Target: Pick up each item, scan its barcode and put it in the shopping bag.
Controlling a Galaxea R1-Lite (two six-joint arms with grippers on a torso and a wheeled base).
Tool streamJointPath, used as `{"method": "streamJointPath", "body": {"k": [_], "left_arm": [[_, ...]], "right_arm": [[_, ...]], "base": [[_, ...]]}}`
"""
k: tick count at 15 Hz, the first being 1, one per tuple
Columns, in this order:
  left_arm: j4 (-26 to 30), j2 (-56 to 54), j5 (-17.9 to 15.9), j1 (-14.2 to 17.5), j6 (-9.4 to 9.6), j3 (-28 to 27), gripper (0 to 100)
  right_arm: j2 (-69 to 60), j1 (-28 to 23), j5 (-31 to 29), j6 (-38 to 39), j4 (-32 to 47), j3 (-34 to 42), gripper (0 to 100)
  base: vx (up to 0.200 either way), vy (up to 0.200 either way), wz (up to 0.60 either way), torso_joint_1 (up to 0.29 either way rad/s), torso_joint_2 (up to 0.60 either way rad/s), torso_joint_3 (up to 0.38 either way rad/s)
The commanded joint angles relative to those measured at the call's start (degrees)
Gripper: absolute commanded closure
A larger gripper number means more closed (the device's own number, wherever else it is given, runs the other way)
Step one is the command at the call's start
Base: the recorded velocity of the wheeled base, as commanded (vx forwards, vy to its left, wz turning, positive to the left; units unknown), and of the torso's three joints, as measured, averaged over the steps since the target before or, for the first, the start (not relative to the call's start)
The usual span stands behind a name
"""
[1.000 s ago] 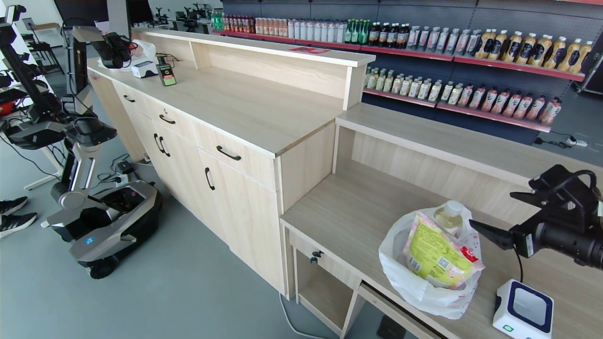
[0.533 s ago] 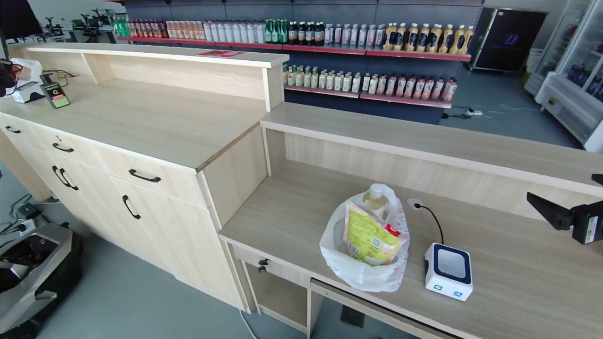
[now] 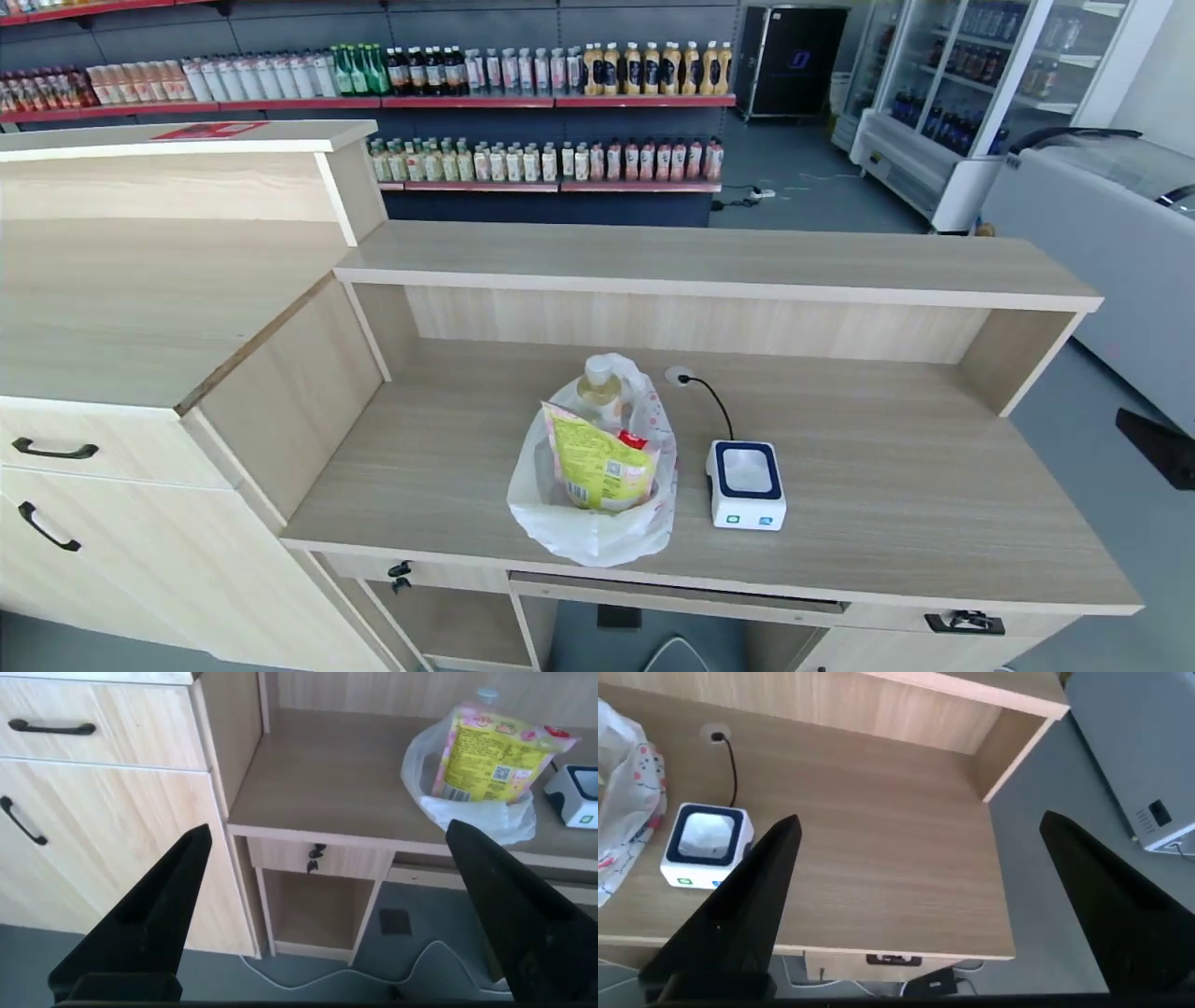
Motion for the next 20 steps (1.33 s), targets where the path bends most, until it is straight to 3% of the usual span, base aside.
{"method": "streamJointPath", "body": {"k": [1, 7, 10, 14, 16, 20], "left_arm": [[0.0, 0.0, 0.01, 0.04, -0.01, 0.0, 0], [0.0, 0.09, 0.01, 0.04, -0.01, 0.0, 0], [0.0, 0.0, 0.01, 0.04, -0.01, 0.0, 0], [0.0, 0.09, 0.01, 0.04, -0.01, 0.0, 0], [0.0, 0.0, 0.01, 0.04, -0.01, 0.0, 0], [0.0, 0.09, 0.01, 0.04, -0.01, 0.0, 0]], "right_arm": [[-7.41, -0.19, 0.01, 2.11, 2.27, 2.23, 0], [-28.68, -0.19, -0.25, 8.79, 2.01, 23.94, 0], [-38.61, 1.31, -0.43, 10.99, 11.24, 24.03, 0], [-53.64, 7.72, -0.43, 11.17, 22.84, 24.03, 0], [-56.19, 11.94, -0.34, 11.52, 23.01, 24.03, 0], [-58.21, 10.98, 0.01, 13.98, 24.86, 24.03, 0]], "base": [[0.0, 0.0, 0.0, 0.0, 0.0, 0.0], [0.0, 0.0, 0.0, 0.0, 0.0, 0.0], [0.0, 0.0, 0.0, 0.0, 0.0, 0.0], [0.0, 0.0, 0.0, 0.0, 0.0, 0.0], [0.0, 0.0, 0.0, 0.0, 0.0, 0.0], [0.0, 0.0, 0.0, 0.0, 0.0, 0.0]]}}
